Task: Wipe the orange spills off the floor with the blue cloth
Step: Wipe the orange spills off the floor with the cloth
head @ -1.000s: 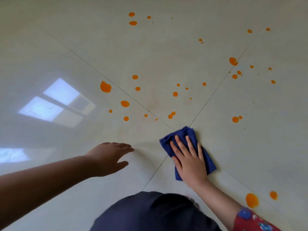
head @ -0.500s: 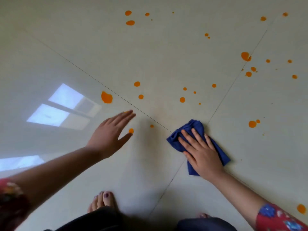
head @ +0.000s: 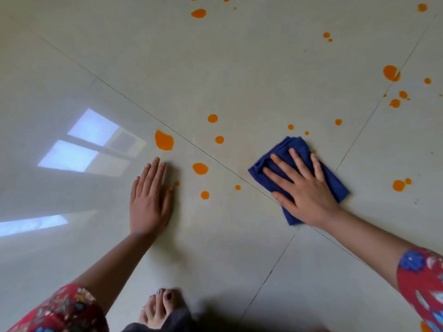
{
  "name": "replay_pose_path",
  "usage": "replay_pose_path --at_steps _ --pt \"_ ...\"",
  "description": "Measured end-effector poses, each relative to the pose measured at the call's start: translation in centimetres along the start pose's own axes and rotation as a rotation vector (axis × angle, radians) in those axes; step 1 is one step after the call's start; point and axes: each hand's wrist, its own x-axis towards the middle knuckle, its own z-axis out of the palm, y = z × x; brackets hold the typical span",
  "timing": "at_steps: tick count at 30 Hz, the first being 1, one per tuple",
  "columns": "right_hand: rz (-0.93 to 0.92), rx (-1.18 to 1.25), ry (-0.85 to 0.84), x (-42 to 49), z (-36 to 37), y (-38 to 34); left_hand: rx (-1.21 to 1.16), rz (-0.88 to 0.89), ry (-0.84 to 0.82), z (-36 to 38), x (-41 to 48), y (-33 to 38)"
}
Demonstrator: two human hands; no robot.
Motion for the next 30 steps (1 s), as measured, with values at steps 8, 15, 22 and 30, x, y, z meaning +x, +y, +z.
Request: replay_pose_path --at_steps 8,15,22,30 --pt "-0.445 0.045 -0.060 -0.7 0.0 -0.9 -0.111 -0.147 0.122 0.3 0.1 -1.1" --pt "-0.341 0.058 0.005 5.5 -0.1 -7.2 -0.164 -0.194 0.169 0.8 0.2 -1.4" --pt "-0.557 0.039 -0.053 6.1 -0.1 -3.5 -0.261 -0.253 0.247 1.1 0.2 -1.9" --pt "-0.619 0.024 -0.037 1.3 1.2 -9.7 -0.275 -0.257 0.246 1.1 0.3 -2.0"
